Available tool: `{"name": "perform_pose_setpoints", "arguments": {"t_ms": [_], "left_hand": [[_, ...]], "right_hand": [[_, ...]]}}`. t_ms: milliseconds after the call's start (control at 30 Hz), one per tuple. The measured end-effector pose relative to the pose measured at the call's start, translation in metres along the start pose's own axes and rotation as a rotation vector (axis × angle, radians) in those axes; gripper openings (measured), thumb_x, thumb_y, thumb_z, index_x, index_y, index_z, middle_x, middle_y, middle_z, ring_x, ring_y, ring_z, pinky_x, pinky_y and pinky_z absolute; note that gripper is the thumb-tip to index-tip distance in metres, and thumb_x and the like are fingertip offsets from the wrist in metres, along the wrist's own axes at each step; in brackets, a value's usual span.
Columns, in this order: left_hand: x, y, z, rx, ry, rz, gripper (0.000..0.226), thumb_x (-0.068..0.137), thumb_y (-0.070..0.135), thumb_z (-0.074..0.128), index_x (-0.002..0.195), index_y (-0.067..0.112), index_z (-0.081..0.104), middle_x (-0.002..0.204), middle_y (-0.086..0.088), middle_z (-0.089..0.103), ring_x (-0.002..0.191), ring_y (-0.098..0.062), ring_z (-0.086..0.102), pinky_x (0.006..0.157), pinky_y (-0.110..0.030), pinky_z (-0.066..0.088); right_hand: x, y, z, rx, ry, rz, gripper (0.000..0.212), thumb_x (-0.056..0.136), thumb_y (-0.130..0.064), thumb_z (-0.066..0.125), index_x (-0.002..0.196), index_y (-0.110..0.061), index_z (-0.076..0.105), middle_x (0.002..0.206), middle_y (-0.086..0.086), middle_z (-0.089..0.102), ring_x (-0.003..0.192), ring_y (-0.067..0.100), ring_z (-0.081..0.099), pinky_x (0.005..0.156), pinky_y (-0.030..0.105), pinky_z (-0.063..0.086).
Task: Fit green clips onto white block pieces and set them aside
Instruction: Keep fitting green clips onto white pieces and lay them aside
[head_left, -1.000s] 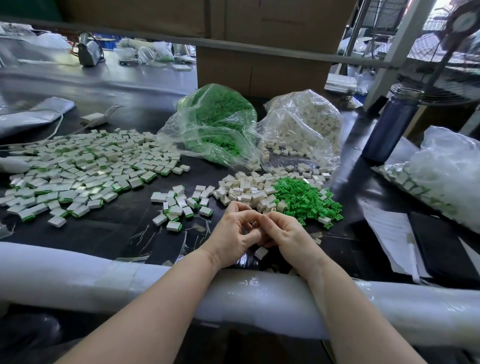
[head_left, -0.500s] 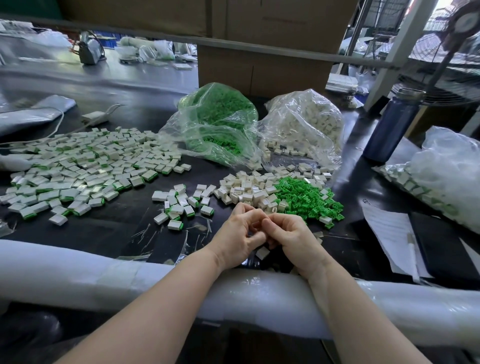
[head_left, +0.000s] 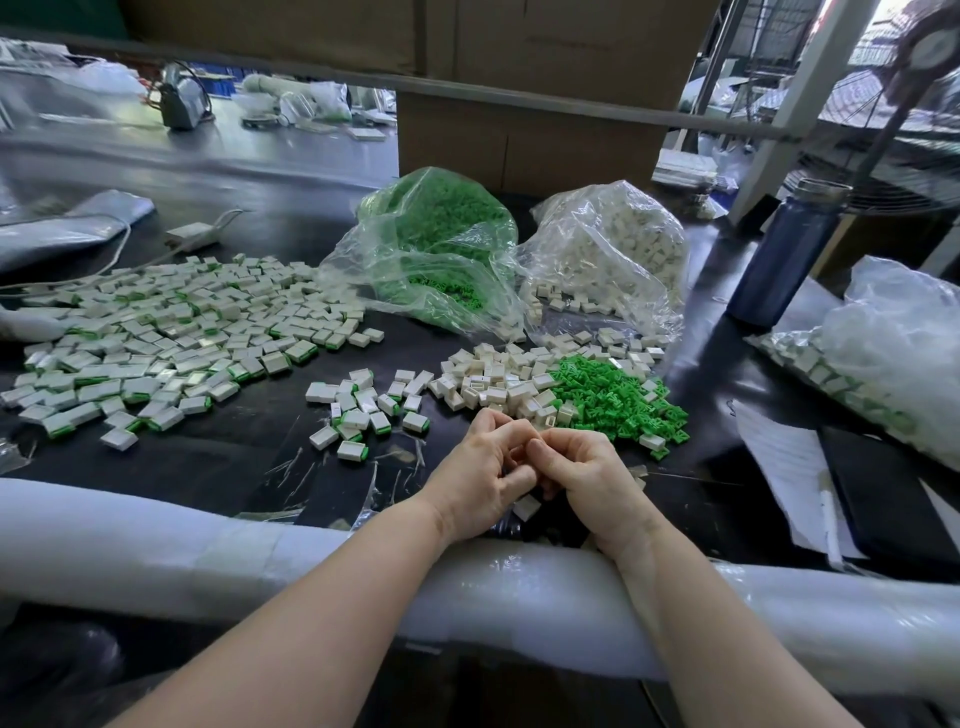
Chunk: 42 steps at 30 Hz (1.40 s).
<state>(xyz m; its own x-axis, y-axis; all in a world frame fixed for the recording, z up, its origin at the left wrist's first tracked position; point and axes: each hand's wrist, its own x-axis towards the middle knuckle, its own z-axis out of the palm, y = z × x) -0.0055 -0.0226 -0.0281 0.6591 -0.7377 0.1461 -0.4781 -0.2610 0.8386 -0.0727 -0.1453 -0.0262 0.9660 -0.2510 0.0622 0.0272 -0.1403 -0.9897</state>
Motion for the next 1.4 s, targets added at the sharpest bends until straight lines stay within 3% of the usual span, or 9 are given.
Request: {"name": "perform_pose_setpoints", "arguments": {"t_ms": [167,300,467,833,933,1033,1167,1267,1400], "left_hand": [[0.0004,-0.0003,-0.0001,0.033,-0.008,-0.003,0.015,0.084,0.01,0.054,0.088,0.024,0.056,0.098,0.005,0.038,0.092,-0.018,0.05,0.088,-0.031,0.046],[-0.0008,-0.0006,-0.001,0.032,-0.007,-0.005,0.023,0.084,0.012,0.054,0.081,0.034,0.051,0.096,0.009,0.037,0.089,-0.016,0.05,0.088,-0.032,0.046],[-0.0005,0.0036,-0.0003,0.068,-0.011,-0.028,0.013,0.07,0.029,0.045,0.079,0.038,0.048,0.099,0.005,0.038,0.095,-0.014,0.047,0.09,-0.031,0.044],[-0.0015,0.0057,-0.0001,0.069,-0.031,-0.024,0.015,0.07,0.031,0.044,0.073,0.045,0.043,0.099,0.004,0.038,0.094,-0.017,0.048,0.091,-0.037,0.044],[-0.0016,0.0069,-0.0001,0.061,-0.02,-0.03,0.012,0.07,0.03,0.044,0.075,0.041,0.046,0.099,0.004,0.038,0.093,-0.015,0.048,0.091,-0.032,0.044],[-0.0017,0.0052,-0.0013,0.027,0.024,-0.017,0.013,0.079,0.024,0.051,0.09,0.024,0.058,0.101,0.003,0.04,0.084,-0.008,0.048,0.086,-0.019,0.042],[-0.0014,0.0018,-0.0035,-0.021,0.094,-0.002,0.011,0.091,0.016,0.057,0.1,0.019,0.061,0.105,0.001,0.039,0.085,-0.011,0.05,0.087,-0.018,0.044],[0.0001,0.0012,-0.004,0.031,0.16,-0.027,0.017,0.09,0.016,0.058,0.105,0.009,0.063,0.107,-0.002,0.041,0.087,-0.013,0.051,0.089,-0.02,0.044],[0.0005,0.0008,-0.0035,0.052,0.166,-0.035,0.021,0.089,0.014,0.059,0.106,0.003,0.064,0.109,-0.005,0.043,0.085,-0.015,0.051,0.082,-0.015,0.043]], "right_hand": [[0.0004,0.0008,-0.0003,0.003,-0.001,0.005,0.02,0.092,-0.005,0.052,0.085,0.01,0.064,0.061,0.008,0.05,0.05,0.008,0.042,0.047,0.016,0.037],[0.0006,0.0014,0.0006,0.036,-0.009,0.013,0.022,0.093,-0.007,0.051,0.088,0.01,0.064,0.06,0.007,0.052,0.05,0.007,0.045,0.048,0.016,0.039],[0.0009,0.001,0.0,-0.003,0.0,0.014,0.024,0.092,-0.007,0.052,0.085,0.013,0.063,0.066,0.014,0.05,0.053,0.014,0.042,0.049,0.021,0.037],[0.0011,0.0011,0.0004,-0.015,0.019,0.003,0.025,0.092,-0.006,0.052,0.083,0.015,0.062,0.066,0.015,0.05,0.051,0.013,0.04,0.048,0.022,0.034],[0.0009,0.0014,0.0004,0.012,0.019,0.002,0.024,0.092,-0.008,0.053,0.083,0.011,0.064,0.066,0.015,0.05,0.052,0.013,0.041,0.048,0.022,0.035],[0.0012,0.0007,0.0024,0.075,0.024,0.0,0.021,0.092,-0.011,0.053,0.081,0.002,0.065,0.06,0.01,0.054,0.049,0.009,0.048,0.046,0.019,0.041],[0.0023,0.0013,0.0037,0.1,0.083,-0.011,0.024,0.091,-0.02,0.052,0.089,-0.001,0.066,0.069,0.01,0.063,0.057,0.012,0.061,0.05,0.018,0.047],[0.001,0.0017,0.0,0.122,0.144,-0.009,0.012,0.091,-0.012,0.056,0.095,-0.004,0.065,0.077,0.007,0.071,0.066,0.018,0.07,0.051,0.018,0.05],[-0.0004,0.0002,-0.0012,0.02,0.182,-0.062,0.012,0.083,-0.001,0.065,0.077,-0.012,0.066,0.073,0.002,0.067,0.064,0.008,0.066,0.049,0.019,0.05]]}}
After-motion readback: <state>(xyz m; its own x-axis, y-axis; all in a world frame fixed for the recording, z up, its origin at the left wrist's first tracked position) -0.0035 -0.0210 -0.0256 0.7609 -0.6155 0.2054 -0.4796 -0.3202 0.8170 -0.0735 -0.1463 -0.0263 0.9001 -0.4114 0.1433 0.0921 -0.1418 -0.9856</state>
